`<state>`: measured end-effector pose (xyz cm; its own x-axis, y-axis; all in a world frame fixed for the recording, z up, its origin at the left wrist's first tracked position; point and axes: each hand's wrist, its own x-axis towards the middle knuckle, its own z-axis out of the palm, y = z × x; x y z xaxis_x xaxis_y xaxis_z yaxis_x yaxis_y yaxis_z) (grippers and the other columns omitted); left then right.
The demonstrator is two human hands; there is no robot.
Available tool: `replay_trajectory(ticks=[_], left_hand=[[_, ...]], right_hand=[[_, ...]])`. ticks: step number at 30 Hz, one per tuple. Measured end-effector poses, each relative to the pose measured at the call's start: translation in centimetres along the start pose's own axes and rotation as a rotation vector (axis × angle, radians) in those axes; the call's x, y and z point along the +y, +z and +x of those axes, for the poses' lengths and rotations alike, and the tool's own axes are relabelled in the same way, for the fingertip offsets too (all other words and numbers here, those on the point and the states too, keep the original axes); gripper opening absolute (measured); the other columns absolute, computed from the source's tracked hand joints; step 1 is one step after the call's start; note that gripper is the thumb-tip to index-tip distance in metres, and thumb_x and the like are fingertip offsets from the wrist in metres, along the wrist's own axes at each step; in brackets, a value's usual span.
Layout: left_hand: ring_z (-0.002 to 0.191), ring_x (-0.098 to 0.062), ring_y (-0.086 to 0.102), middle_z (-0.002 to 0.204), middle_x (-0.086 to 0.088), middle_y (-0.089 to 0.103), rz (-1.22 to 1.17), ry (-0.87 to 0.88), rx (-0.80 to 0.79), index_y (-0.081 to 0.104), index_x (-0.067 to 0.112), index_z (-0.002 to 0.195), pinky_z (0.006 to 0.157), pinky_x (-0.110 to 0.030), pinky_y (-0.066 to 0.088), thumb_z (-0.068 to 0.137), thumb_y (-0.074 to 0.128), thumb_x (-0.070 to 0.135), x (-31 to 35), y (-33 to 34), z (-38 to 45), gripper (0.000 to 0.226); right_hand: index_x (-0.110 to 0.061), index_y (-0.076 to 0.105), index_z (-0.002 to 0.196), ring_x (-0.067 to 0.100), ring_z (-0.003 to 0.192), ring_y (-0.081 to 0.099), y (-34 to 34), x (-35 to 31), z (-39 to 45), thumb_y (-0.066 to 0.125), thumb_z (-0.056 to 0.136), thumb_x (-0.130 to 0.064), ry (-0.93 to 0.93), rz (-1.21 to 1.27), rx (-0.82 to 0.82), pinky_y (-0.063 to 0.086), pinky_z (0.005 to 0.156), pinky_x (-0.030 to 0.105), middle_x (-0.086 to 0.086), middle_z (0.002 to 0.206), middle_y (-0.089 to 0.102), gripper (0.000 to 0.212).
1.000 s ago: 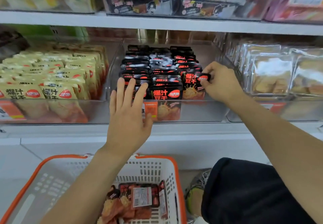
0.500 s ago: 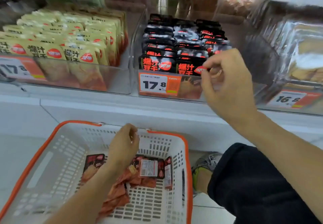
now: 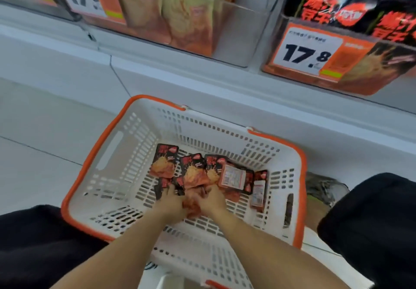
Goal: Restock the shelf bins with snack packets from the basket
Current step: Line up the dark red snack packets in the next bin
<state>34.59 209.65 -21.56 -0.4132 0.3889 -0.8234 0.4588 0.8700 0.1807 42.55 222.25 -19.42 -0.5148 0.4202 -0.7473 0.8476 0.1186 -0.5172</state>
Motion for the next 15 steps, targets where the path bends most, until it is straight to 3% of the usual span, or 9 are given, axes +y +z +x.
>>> replay_trajectory(ticks=[3, 5, 7, 8, 10, 12, 15], left_hand=[[0.153, -0.034, -0.005, 0.166, -0.013, -0.008, 0.01, -0.04, -0.038, 0.046, 0.017, 0.145, 0.118, -0.054, 0.021, 0.099, 0.046, 0.04, 0.0, 0.5, -0.3, 0.051], [0.148, -0.038, 0.017, 0.16, -0.018, 0.023, -0.096, -0.038, 0.074, 0.059, 0.016, 0.129, 0.115, -0.051, 0.029, 0.098, 0.047, 0.034, 0.0, 0.3, 0.0, 0.038], [0.121, -0.031, 0.052, 0.13, -0.013, 0.057, -0.285, -0.048, 0.238, 0.065, 0.014, 0.116, 0.098, -0.043, 0.046, 0.098, 0.05, 0.028, 0.0, 0.0, 0.2, 0.027], [0.103, -0.024, 0.06, 0.115, -0.009, 0.063, -0.407, -0.054, 0.276, 0.064, 0.012, 0.115, 0.085, -0.037, 0.051, 0.099, 0.051, 0.026, 0.2, -0.3, 0.1, 0.024], [0.087, -0.017, 0.059, 0.109, -0.005, 0.062, -0.613, -0.093, 0.238, 0.054, 0.011, 0.122, 0.069, -0.027, 0.045, 0.1, 0.055, 0.029, 0.5, -0.3, 0.2, 0.028], [0.092, -0.019, 0.061, 0.112, -0.006, 0.061, -0.79, -0.176, 0.179, 0.046, 0.012, 0.125, 0.067, -0.026, 0.045, 0.096, 0.063, 0.033, 0.7, 0.0, 0.7, 0.04], [0.079, -0.032, 0.068, 0.085, -0.013, 0.063, -1.004, -0.342, 0.158, 0.054, 0.003, 0.097, 0.067, -0.046, 0.06, 0.084, 0.072, 0.016, -0.2, 0.6, 2.0, 0.026]], right_hand=[[-0.012, 0.054, 0.102, 0.024, 0.087, 0.057, 2.3, 1.2, 1.5, 0.074, 0.081, -0.053, 0.118, 0.115, 0.076, 0.034, 0.069, 0.029, 0.001, 0.089, 0.054, 0.05], [-0.012, 0.052, 0.089, 0.019, 0.069, 0.05, 2.7, 1.3, 2.1, 0.076, 0.076, -0.06, 0.094, 0.097, 0.072, 0.031, 0.063, 0.031, 0.0, 0.077, 0.051, 0.056], [-0.012, 0.051, 0.088, 0.021, 0.071, 0.05, 3.0, 1.7, 2.8, 0.076, 0.078, -0.056, 0.073, -0.012, 0.073, 0.031, 0.062, 0.032, 0.003, 0.079, 0.054, 0.051], [-0.013, 0.052, 0.092, 0.023, 0.076, 0.052, 3.0, 1.9, 3.0, 0.075, 0.081, -0.051, 0.056, -0.097, 0.096, 0.032, 0.063, 0.032, 0.005, 0.086, 0.056, 0.046], [-0.014, 0.05, 0.095, 0.022, 0.08, 0.049, 3.0, 2.2, 3.0, 0.074, 0.085, -0.042, 0.039, -0.206, 0.156, 0.032, 0.064, 0.032, 0.004, 0.092, 0.055, 0.038], [-0.014, 0.052, 0.094, 0.019, 0.077, 0.048, 3.3, 2.4, 3.1, 0.076, 0.086, -0.03, 0.071, -0.137, 0.174, 0.033, 0.063, 0.031, 0.002, 0.091, 0.056, 0.03], [-0.017, 0.043, 0.075, 0.012, 0.059, 0.036, 2.8, 2.6, 2.9, 0.071, 0.089, -0.021, 0.236, -0.055, -0.013, 0.041, 0.051, 0.03, -0.001, 0.072, 0.047, 0.031]])
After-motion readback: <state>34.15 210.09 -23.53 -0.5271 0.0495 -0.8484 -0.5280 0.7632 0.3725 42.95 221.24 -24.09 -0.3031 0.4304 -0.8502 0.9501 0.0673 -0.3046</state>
